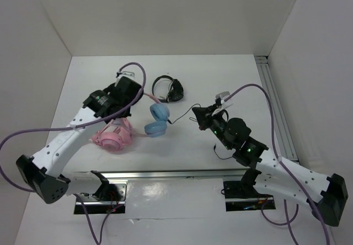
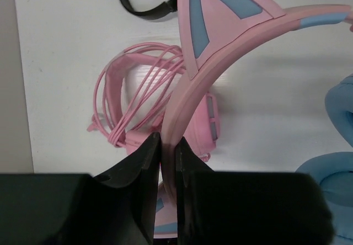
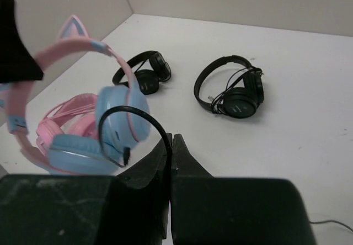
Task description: Wrap the headphones
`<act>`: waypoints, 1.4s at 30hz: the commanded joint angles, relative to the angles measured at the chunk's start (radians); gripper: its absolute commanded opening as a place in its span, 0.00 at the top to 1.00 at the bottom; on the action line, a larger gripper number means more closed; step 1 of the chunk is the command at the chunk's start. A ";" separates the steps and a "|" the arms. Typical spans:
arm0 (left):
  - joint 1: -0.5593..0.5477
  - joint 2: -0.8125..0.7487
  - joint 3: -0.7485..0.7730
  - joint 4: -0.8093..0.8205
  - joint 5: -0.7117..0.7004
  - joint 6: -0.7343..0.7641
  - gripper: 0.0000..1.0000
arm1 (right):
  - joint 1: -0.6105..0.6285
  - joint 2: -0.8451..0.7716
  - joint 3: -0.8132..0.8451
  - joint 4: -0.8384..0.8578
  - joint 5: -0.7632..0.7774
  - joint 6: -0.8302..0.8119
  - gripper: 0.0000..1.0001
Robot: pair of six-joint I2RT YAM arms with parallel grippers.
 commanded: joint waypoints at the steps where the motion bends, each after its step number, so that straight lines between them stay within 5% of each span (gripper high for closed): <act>1: -0.058 0.040 -0.008 0.191 0.006 0.049 1.00 | 0.046 -0.059 0.075 -0.222 0.154 -0.030 1.00; 7: -0.068 0.158 -0.017 0.274 0.403 0.173 1.00 | 0.055 0.062 0.319 -0.437 -0.021 -0.148 1.00; 11: -0.081 0.126 -0.040 0.292 0.454 0.182 1.00 | 0.064 0.152 0.430 -0.529 -0.128 -0.209 1.00; 21: -0.251 0.031 -0.137 0.346 0.454 0.256 1.00 | 0.093 0.185 0.525 -0.586 -0.139 -0.271 1.00; 31: -0.377 -0.056 -0.174 0.346 0.460 0.285 1.00 | 0.103 0.218 0.490 -0.534 0.242 -0.281 1.00; 42: -0.386 -0.165 -0.165 0.368 0.370 0.283 1.00 | 0.103 0.271 0.461 -0.511 0.108 -0.281 1.00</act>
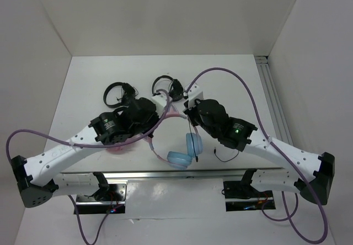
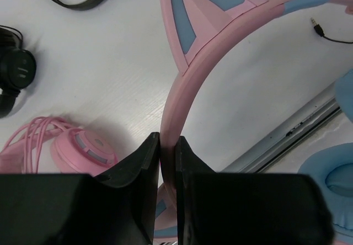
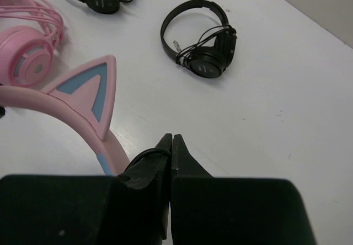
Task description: Wrap the headphones
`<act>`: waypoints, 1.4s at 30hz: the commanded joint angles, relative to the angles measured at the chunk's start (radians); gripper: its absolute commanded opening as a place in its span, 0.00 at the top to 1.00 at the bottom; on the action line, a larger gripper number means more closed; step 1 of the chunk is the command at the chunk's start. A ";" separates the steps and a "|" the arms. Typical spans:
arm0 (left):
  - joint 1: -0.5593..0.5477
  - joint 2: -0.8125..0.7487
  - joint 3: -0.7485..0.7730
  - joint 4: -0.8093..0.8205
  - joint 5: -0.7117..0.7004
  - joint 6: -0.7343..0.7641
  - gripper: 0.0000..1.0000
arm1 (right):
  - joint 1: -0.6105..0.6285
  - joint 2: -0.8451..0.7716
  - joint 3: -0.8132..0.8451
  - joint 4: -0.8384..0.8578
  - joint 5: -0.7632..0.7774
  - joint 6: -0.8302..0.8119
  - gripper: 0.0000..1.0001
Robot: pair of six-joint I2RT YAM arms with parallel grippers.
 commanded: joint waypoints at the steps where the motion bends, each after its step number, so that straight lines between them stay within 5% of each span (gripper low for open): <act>1: -0.027 -0.091 0.011 0.050 0.025 0.045 1.00 | -0.012 -0.006 -0.010 0.077 -0.015 -0.017 1.00; 11: -0.027 -0.249 0.001 0.129 0.199 0.099 1.00 | -0.023 0.082 0.011 0.100 -0.194 -0.068 1.00; 21: -0.027 -0.291 -0.009 0.156 0.244 0.120 1.00 | -0.163 0.101 -0.009 0.219 -0.625 -0.109 0.99; 29: -0.027 -0.325 0.024 0.213 0.114 0.064 1.00 | -0.261 0.141 -0.099 0.518 -0.999 -0.008 0.90; 36: -0.027 -0.335 0.053 0.282 0.058 0.005 1.00 | -0.307 0.230 -0.168 0.892 -1.087 0.156 0.72; 42: -0.027 -0.283 0.083 0.311 0.023 -0.076 1.00 | -0.316 0.310 -0.122 0.945 -1.102 0.206 0.62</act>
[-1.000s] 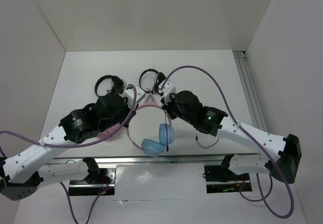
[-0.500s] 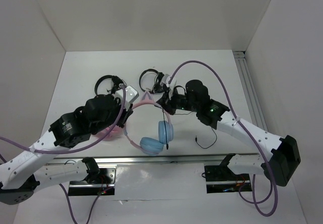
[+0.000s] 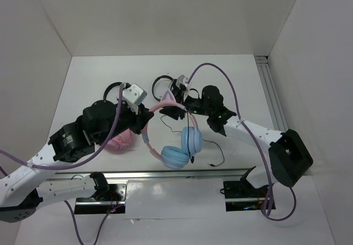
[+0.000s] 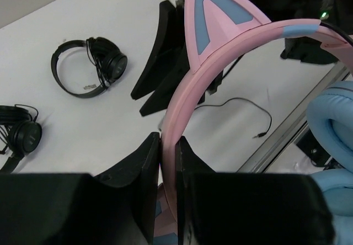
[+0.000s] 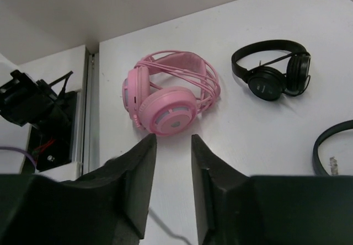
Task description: Wrap the headphones
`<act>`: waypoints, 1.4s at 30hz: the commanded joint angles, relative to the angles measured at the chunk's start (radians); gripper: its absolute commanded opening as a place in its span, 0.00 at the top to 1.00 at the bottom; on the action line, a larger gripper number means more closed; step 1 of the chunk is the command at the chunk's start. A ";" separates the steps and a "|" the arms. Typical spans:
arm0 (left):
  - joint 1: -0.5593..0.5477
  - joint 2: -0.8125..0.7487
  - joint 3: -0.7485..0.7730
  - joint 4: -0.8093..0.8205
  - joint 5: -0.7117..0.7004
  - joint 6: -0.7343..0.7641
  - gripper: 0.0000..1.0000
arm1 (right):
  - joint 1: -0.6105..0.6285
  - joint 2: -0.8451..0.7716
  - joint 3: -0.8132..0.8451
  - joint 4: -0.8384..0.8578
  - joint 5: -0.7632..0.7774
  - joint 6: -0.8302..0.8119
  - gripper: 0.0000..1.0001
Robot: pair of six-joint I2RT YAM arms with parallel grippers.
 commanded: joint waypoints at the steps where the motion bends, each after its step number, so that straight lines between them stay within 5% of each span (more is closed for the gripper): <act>1: -0.005 0.003 0.060 0.175 -0.011 -0.107 1.00 | -0.008 0.025 0.036 0.162 -0.027 0.049 0.59; 13: -0.005 0.058 0.147 0.230 -0.266 -0.303 1.00 | -0.017 0.258 0.036 0.357 -0.056 0.177 0.55; 22: -0.005 0.107 0.170 0.230 -0.521 -0.429 1.00 | -0.017 0.363 -0.025 0.496 -0.085 0.258 0.69; 32: -0.005 0.095 0.150 0.241 -0.620 -0.438 1.00 | -0.027 0.280 -0.128 0.481 0.059 0.258 0.52; 42: -0.005 0.036 0.081 0.241 -0.567 -0.447 1.00 | -0.083 0.170 -0.186 0.294 0.804 0.535 0.50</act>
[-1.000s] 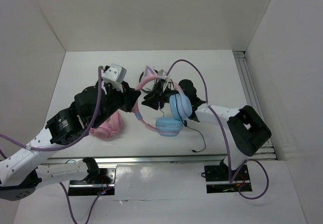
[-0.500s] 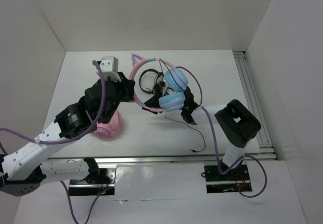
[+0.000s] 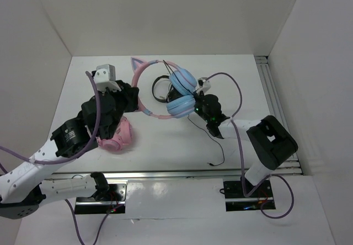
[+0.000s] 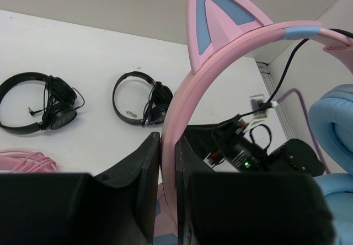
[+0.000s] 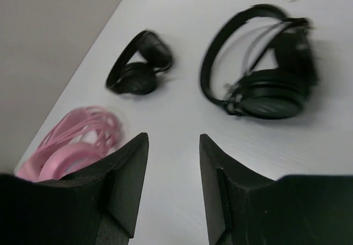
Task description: Wrap the headphones
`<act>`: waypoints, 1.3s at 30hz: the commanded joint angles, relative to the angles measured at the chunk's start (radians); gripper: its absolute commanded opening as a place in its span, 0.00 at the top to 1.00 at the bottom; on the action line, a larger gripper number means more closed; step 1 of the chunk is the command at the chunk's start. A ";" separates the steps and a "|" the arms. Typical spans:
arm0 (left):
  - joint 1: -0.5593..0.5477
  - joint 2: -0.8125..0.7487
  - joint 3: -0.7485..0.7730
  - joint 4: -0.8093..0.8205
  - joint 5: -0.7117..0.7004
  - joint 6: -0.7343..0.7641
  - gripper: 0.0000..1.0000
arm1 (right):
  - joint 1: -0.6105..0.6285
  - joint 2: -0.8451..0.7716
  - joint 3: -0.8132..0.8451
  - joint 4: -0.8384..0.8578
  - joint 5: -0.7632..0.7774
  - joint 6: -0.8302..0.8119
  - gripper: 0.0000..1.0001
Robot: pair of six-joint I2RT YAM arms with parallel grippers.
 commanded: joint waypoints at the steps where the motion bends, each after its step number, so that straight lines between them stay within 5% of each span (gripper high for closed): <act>1: -0.003 -0.054 -0.011 0.125 -0.003 -0.064 1.00 | -0.032 -0.093 -0.050 -0.019 0.314 0.136 0.50; 8: -0.003 -0.073 -0.021 0.078 -0.013 -0.075 1.00 | -0.107 -0.285 -0.211 0.162 0.241 0.118 0.43; 9: -0.003 -0.073 -0.021 0.077 -0.013 -0.075 1.00 | -0.123 -0.310 -0.232 0.180 0.225 0.118 0.24; 10: -0.003 -0.073 -0.011 0.077 -0.013 -0.075 1.00 | -0.123 -0.331 -0.271 0.203 0.154 0.099 0.19; 14: -0.003 -0.073 -0.011 0.068 -0.025 -0.084 1.00 | -0.175 -0.359 -0.274 0.257 -0.143 0.030 0.16; 17: -0.003 -0.073 -0.011 0.077 0.000 -0.084 1.00 | -0.175 -0.347 -0.291 0.235 -0.134 0.053 0.14; 19: -0.003 -0.073 -0.011 0.088 0.013 -0.075 1.00 | -0.187 -0.347 -0.341 0.388 -0.170 0.082 0.11; 21: -0.003 -0.073 -0.011 0.088 0.013 -0.075 1.00 | -0.187 -0.336 -0.348 0.446 -0.336 0.061 0.11; 32: -0.003 -0.082 0.017 0.077 0.004 -0.075 1.00 | -0.035 -0.287 -0.135 -0.022 -0.434 -0.273 0.11; 39: -0.003 -0.091 0.017 0.068 0.013 -0.075 1.00 | 0.003 -0.175 -0.124 0.018 -0.293 -0.304 0.15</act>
